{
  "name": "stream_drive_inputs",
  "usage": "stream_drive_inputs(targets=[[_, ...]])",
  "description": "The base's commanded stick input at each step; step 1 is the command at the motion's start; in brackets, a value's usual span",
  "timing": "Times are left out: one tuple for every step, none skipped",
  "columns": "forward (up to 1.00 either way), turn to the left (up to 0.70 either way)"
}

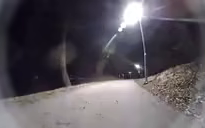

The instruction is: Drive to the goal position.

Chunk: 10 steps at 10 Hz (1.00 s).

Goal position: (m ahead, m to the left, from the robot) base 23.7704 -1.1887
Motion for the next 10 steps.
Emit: stream_drive_inputs(targets=[[1.0, 0.0], [1.0, 0.04], [1.0, 0.27], [1.0, 0.18], [1.0, 0.0], [1.0, 0.0], [1.0, 0.0], [1.0, 0.0], [1.0, 0.0], [1.0, 0.0]])
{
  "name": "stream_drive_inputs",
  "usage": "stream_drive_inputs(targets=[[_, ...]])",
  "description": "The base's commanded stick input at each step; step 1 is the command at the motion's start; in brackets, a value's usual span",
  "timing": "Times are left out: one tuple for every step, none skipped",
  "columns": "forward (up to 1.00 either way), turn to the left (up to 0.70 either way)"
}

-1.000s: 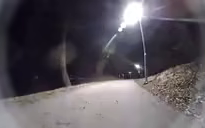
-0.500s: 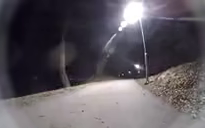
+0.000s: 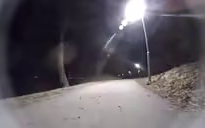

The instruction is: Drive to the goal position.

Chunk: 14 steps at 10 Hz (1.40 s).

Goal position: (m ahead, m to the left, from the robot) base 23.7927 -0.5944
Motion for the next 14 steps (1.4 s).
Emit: stream_drive_inputs(targets=[[1.0, 0.0], [1.0, 0.0], [1.0, 0.0], [1.0, 0.0], [1.0, 0.0], [1.0, 0.0], [1.0, 0.0], [1.0, 0.0], [1.0, 0.0], [1.0, 0.0], [1.0, 0.0], [1.0, 0.0], [1.0, 0.0], [1.0, 0.0]])
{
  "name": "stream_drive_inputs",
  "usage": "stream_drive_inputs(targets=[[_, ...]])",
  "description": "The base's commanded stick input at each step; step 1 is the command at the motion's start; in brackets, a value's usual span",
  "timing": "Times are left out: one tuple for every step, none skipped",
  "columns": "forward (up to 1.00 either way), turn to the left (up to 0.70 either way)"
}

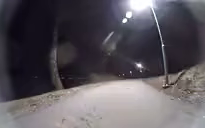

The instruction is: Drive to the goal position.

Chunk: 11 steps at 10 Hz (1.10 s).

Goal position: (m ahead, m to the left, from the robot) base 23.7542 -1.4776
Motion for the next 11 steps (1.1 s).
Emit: stream_drive_inputs(targets=[[1.0, 0.0], [1.0, 0.0], [1.0, 0.0], [1.0, 0.0], [1.0, 0.0], [1.0, 0.0], [1.0, 0.0], [1.0, 0.0], [1.0, 0.0], [1.0, 0.0], [1.0, -0.04]])
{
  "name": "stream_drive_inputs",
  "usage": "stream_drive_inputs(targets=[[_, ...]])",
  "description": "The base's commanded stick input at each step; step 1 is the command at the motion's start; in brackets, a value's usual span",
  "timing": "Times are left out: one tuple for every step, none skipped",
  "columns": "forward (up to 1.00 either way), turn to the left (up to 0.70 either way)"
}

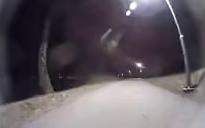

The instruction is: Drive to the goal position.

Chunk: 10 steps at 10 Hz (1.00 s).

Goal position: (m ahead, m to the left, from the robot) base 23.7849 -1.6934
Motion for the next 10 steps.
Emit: stream_drive_inputs(targets=[[1.0, -0.21], [1.0, -0.27], [1.0, -0.27], [1.0, -0.27], [1.0, -0.27], [1.0, -0.27], [0.0, 0.0], [0.0, 0.0], [0.0, 0.0], [0.0, 0.0]])
